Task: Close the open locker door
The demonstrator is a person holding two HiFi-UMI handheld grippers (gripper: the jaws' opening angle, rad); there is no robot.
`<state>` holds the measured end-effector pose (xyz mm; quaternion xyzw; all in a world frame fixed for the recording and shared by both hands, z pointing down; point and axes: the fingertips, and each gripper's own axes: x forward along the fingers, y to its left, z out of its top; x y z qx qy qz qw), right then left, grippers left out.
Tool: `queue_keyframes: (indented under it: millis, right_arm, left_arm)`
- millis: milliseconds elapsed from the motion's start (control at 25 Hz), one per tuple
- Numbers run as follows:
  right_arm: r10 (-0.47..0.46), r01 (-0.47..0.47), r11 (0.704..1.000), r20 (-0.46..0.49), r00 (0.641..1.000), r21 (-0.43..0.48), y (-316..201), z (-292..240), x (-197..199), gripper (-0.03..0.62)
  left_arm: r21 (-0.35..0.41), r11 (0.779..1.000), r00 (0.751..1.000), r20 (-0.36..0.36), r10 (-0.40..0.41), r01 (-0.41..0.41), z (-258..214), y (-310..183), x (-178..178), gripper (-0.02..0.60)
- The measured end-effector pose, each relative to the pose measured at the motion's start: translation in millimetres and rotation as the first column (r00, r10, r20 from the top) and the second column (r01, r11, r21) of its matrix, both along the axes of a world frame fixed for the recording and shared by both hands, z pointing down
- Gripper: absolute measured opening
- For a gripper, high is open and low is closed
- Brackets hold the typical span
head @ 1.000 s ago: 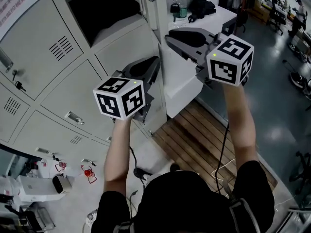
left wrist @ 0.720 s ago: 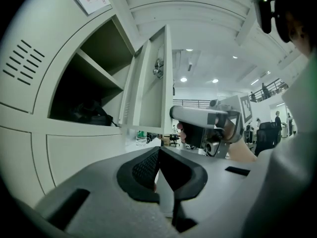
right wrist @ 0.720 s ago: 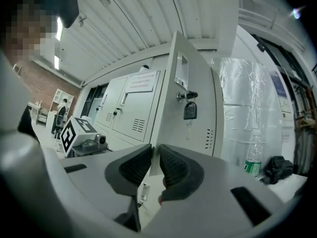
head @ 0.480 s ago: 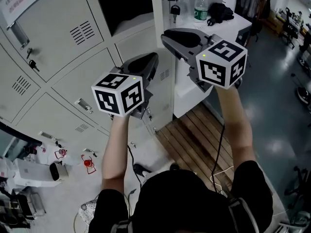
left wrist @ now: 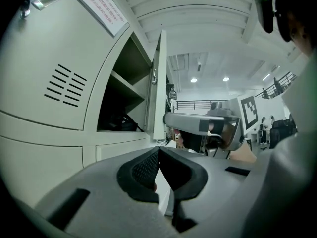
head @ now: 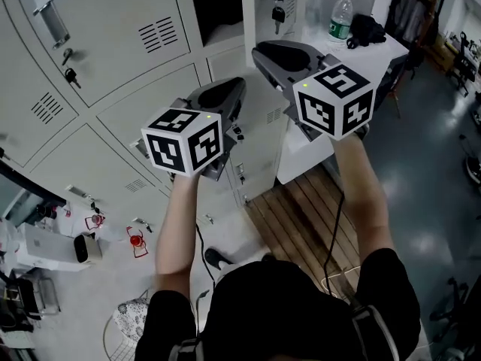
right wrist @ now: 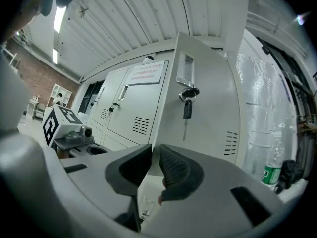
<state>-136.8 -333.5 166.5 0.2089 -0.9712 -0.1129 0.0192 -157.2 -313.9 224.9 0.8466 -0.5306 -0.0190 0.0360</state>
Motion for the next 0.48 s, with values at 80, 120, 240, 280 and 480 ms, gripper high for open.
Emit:
queue_keyframes:
  millis: [80, 120, 240, 280, 480]
  right_arm:
    - [-0.002, 0.002, 1.0, 0.005, 1.0, 0.005, -1, 1, -6, 0.057]
    - [-0.002, 0.002, 1.0, 0.007, 1.0, 0.006, -1, 1, -9, 0.057]
    - [-0.002, 0.002, 1.0, 0.009, 1.0, 0.007, -3, 1, -15, 0.057]
    - [-0.002, 0.002, 1.0, 0.009, 1.0, 0.006, -3, 1, -17, 0.057]
    - [-0.004, 0.004, 1.0, 0.017, 1.0, -0.002, -6, 1, -26, 0.057]
  left_arm:
    - [-0.002, 1.0, 1.0, 0.005, -0.007, 0.007, 1, 1, -7, 0.018]
    - [-0.004, 1.0, 1.0, 0.007, -0.01, 0.01, 1, 1, -10, 0.017]
    - [-0.007, 1.0, 1.0, 0.008, -0.019, 0.019, 1, 1, -18, 0.017]
    - [-0.006, 1.0, 1.0, 0.008, -0.021, 0.021, 1, 1, -21, 0.017]
    - [-0.006, 1.0, 1.0, 0.006, -0.026, 0.026, -1, 1, -29, 0.017]
